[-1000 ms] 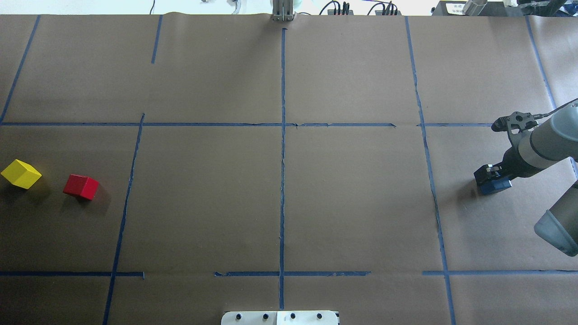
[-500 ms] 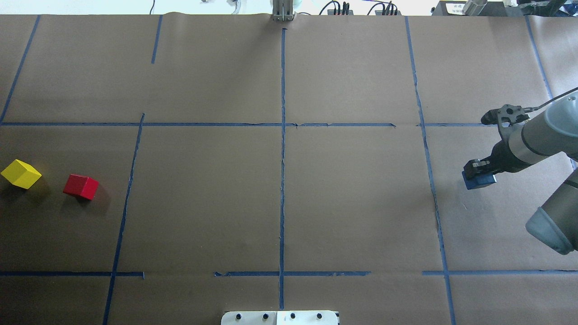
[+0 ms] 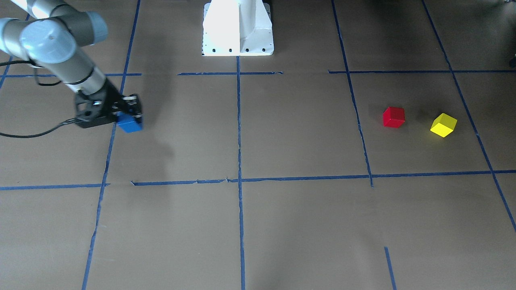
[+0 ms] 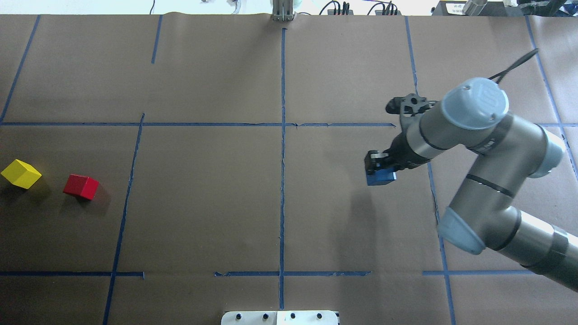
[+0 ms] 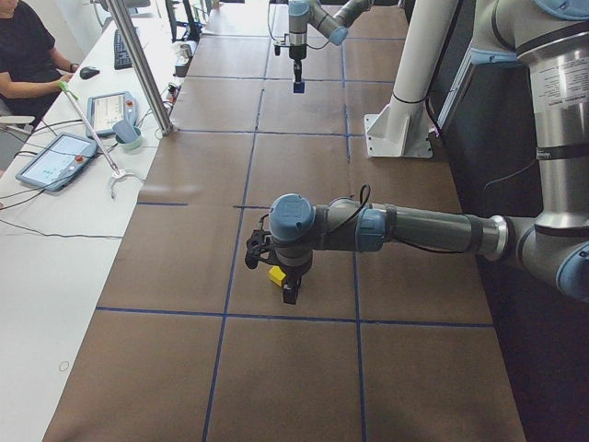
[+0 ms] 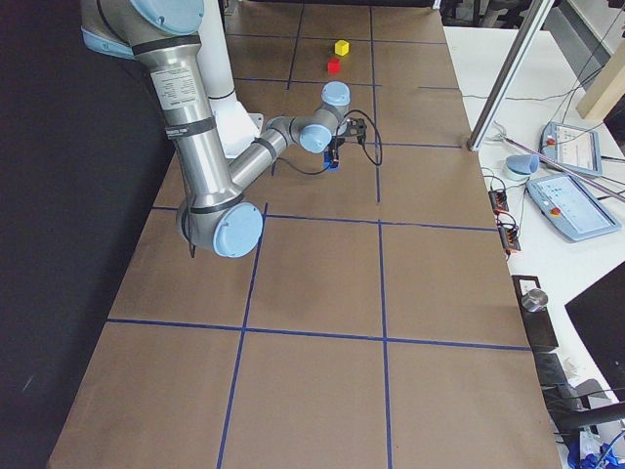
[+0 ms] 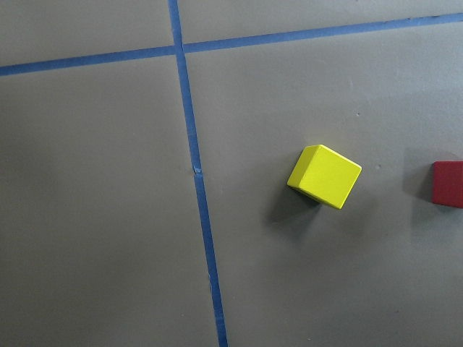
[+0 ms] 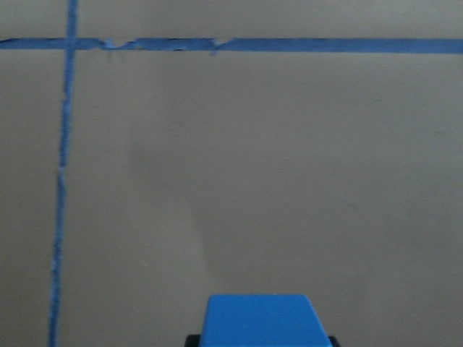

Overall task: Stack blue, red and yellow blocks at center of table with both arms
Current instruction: 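Carry the blue cube with the right gripper to the table center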

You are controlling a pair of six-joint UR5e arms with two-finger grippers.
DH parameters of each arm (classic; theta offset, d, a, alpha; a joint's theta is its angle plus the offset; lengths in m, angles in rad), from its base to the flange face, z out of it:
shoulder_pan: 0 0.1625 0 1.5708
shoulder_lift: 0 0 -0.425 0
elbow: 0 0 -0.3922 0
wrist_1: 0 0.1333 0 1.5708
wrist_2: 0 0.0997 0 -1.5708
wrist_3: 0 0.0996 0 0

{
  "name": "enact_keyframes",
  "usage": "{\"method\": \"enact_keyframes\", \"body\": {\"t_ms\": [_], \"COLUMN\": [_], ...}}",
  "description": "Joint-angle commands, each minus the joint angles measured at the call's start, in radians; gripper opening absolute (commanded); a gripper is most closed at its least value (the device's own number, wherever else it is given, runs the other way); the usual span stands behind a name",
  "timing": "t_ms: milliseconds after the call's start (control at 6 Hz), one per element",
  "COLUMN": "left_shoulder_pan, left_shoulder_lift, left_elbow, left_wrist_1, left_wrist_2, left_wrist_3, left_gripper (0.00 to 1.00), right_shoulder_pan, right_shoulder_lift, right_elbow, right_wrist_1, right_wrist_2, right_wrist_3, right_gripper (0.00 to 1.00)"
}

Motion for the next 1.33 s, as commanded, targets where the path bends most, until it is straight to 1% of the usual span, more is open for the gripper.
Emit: {"method": "enact_keyframes", "body": {"t_ms": [0, 167, 500, 667, 833, 1000, 1167], "left_shoulder_pan": [0.000, -0.001, -0.001, -0.001, -0.001, -0.001, -0.001], "left_shoulder_lift": [0.000, 0.001, 0.002, 0.002, 0.003, 0.029, 0.034], "left_elbow": [-0.004, -0.013, -0.018, -0.016, -0.018, -0.036, -0.041], "left_wrist_1": [0.000, 0.000, 0.000, 0.000, 0.001, 0.000, 0.000], "left_wrist_2": [0.000, 0.000, 0.000, 0.000, 0.000, 0.000, 0.000], "left_wrist_3": [0.002, 0.000, 0.000, 0.000, 0.000, 0.002, 0.002], "left_gripper": [1.00, 1.00, 1.00, 1.00, 1.00, 1.00, 1.00], "right_shoulder_pan": [-0.083, -0.097, -0.109, -0.109, -0.109, -0.109, -0.112], "right_shoulder_lift": [0.264, 0.320, 0.329, 0.371, 0.394, 0.394, 0.395], "right_elbow": [-0.201, -0.277, -0.330, -0.395, -0.419, -0.431, -0.431], "right_wrist_1": [-0.052, -0.053, -0.054, -0.052, -0.052, -0.050, -0.049], "right_wrist_2": [-0.085, -0.088, -0.114, -0.114, -0.114, -0.114, -0.116], "right_wrist_3": [0.180, 0.187, 0.213, 0.213, 0.213, 0.204, 0.187], "right_gripper": [0.00, 0.00, 0.00, 0.00, 0.00, 0.00, 0.01]}}
